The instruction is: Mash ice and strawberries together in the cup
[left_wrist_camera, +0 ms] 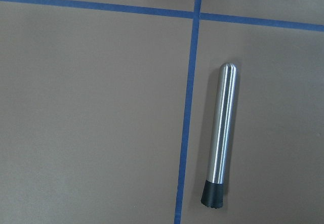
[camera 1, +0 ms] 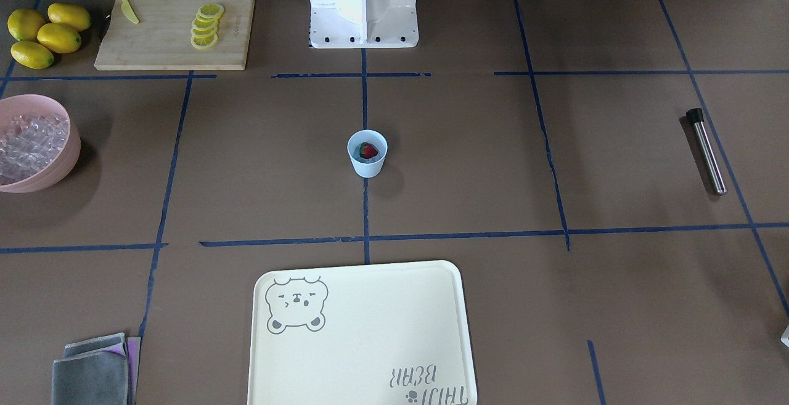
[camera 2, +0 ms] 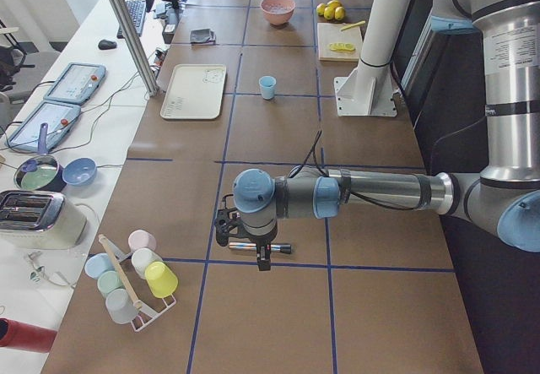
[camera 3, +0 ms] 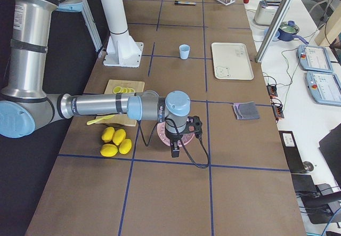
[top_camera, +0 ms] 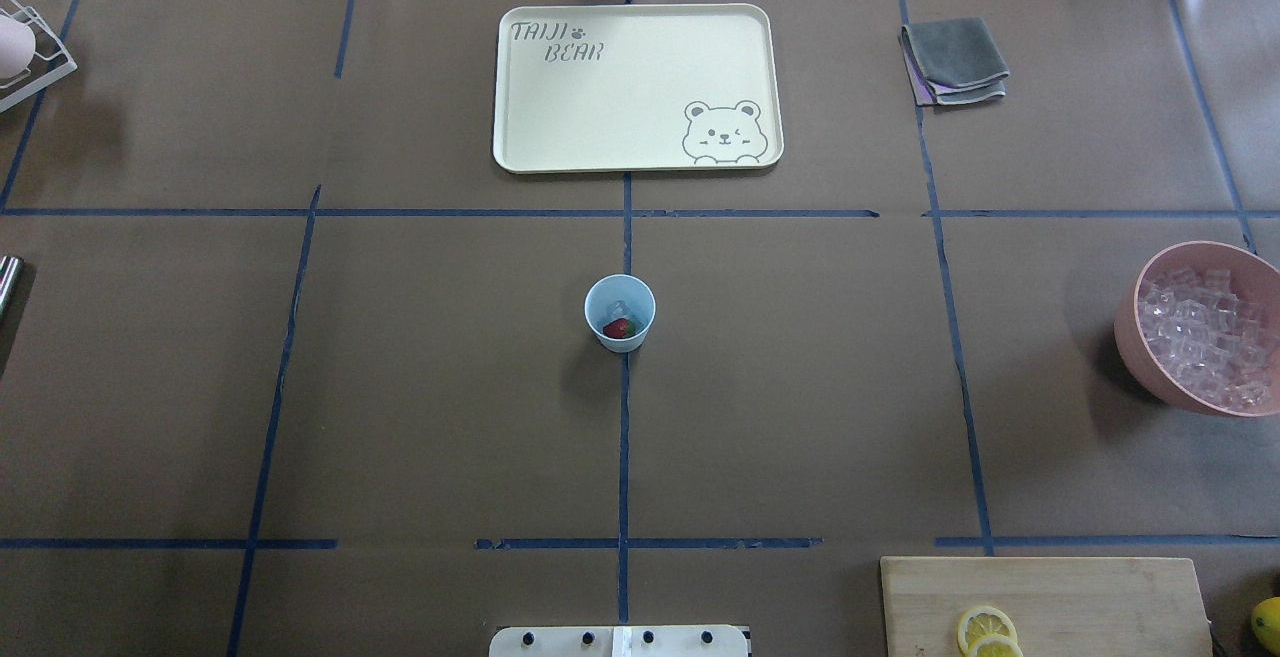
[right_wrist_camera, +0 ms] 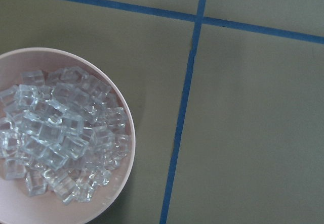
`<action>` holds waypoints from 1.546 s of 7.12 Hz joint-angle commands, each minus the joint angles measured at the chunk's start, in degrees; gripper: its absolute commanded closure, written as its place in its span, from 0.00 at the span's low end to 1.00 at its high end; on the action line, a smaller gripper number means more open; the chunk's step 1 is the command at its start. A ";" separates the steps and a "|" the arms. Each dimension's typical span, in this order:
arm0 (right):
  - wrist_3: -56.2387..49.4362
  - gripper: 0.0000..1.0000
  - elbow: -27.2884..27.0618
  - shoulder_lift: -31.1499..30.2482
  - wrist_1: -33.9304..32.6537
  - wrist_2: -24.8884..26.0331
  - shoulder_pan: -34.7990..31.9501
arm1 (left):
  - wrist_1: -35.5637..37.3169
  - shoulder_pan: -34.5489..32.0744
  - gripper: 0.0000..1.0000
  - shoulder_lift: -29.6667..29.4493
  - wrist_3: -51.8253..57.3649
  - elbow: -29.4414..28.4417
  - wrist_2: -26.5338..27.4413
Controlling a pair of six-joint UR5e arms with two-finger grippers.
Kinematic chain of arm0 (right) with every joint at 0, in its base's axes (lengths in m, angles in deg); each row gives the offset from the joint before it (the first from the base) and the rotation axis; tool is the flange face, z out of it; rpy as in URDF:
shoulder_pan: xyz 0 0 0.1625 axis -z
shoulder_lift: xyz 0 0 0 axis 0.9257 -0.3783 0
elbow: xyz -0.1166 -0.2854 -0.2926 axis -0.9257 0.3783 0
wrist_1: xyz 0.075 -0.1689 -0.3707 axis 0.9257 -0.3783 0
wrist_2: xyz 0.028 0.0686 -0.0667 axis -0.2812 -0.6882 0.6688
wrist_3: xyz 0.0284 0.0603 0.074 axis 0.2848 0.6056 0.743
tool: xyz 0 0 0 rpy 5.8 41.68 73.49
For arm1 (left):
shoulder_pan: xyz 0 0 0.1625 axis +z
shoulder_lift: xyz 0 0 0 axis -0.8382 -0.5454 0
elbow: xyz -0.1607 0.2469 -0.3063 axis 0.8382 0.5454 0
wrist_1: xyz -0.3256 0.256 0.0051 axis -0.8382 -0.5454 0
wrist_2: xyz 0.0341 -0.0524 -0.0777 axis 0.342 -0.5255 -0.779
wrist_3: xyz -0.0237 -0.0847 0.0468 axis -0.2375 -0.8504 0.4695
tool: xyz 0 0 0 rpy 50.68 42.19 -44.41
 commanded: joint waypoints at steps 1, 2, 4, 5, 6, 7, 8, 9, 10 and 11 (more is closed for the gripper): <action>-3.26 0.00 0.82 -1.48 -0.16 -0.27 0.12 | 0.00 0.03 0.00 -0.25 0.06 0.02 -0.01; -2.83 0.00 0.99 -1.57 -0.16 -0.36 0.12 | 0.00 0.03 0.00 -0.25 0.06 0.11 -0.01; -0.82 0.00 1.08 -1.57 -0.25 -2.89 0.12 | 0.09 0.03 0.00 -0.25 0.06 0.81 -0.01; 0.41 0.00 1.00 -1.66 -0.25 -3.17 0.12 | 0.09 0.03 0.00 -0.17 0.06 0.81 -0.01; 0.60 0.00 0.99 -1.57 -0.16 -3.09 0.12 | 0.09 0.03 0.00 -0.16 0.06 0.81 -0.01; 0.51 0.00 1.08 -1.57 -0.07 -2.65 0.12 | 0.00 0.03 0.00 -0.08 0.14 0.81 -0.01; 0.51 0.00 1.26 -1.48 0.02 -2.39 0.12 | 0.00 0.03 0.00 -0.08 0.15 0.73 0.08; 1.73 0.00 1.61 -1.48 0.10 -2.38 0.21 | 0.00 0.03 0.00 -0.08 0.23 0.64 0.08; 2.26 0.00 1.61 -1.48 0.19 -2.38 0.12 | 0.00 0.03 0.00 -0.08 0.23 0.64 0.25; 2.36 0.00 1.70 -1.57 0.19 -2.30 0.12 | 0.00 0.03 0.00 -0.08 0.23 0.72 0.52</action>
